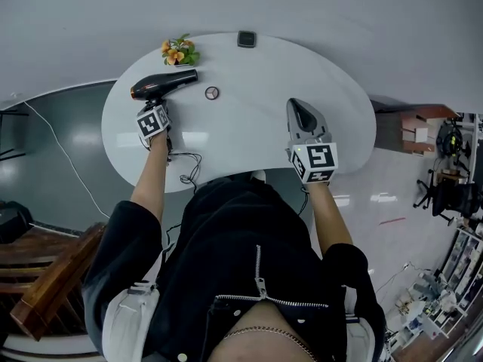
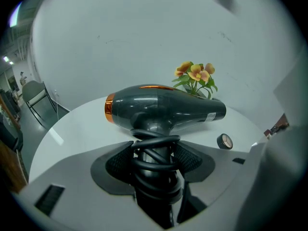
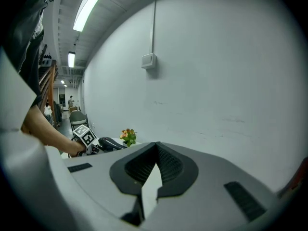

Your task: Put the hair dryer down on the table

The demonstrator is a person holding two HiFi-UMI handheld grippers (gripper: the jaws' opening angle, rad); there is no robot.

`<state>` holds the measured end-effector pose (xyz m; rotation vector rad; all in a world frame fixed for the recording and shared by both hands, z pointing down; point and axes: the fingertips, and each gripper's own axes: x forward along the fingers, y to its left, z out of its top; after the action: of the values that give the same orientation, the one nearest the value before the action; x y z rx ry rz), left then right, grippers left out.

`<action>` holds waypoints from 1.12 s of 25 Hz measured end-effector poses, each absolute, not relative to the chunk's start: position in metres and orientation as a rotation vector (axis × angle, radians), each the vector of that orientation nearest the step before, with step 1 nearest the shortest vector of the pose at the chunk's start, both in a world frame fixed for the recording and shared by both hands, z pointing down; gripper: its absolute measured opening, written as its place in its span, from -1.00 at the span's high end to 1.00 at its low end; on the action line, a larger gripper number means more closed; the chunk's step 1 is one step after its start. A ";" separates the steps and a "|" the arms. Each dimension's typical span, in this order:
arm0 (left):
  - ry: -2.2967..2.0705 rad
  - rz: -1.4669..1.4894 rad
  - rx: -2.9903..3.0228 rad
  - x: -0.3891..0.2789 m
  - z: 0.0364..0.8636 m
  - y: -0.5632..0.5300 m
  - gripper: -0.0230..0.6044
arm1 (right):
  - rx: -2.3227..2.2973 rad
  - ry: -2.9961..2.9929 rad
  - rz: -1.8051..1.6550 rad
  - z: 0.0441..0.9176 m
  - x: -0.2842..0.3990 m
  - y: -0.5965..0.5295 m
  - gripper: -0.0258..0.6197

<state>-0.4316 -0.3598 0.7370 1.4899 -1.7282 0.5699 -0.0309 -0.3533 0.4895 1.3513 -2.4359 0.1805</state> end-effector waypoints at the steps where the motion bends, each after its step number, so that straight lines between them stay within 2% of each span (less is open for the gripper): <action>1: -1.730 0.589 1.487 -0.431 0.739 -0.360 0.08 | 1.355 -2.433 0.182 0.490 -0.030 -0.353 0.90; 28: -1.755 0.582 1.455 -0.422 0.754 -0.364 0.07 | 1.407 -2.428 0.271 0.496 -0.005 -0.349 0.90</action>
<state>-0.4220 -0.3641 0.7543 1.4550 -1.7547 0.5823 -0.0055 -0.3485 0.4964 1.4069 -2.4278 0.2713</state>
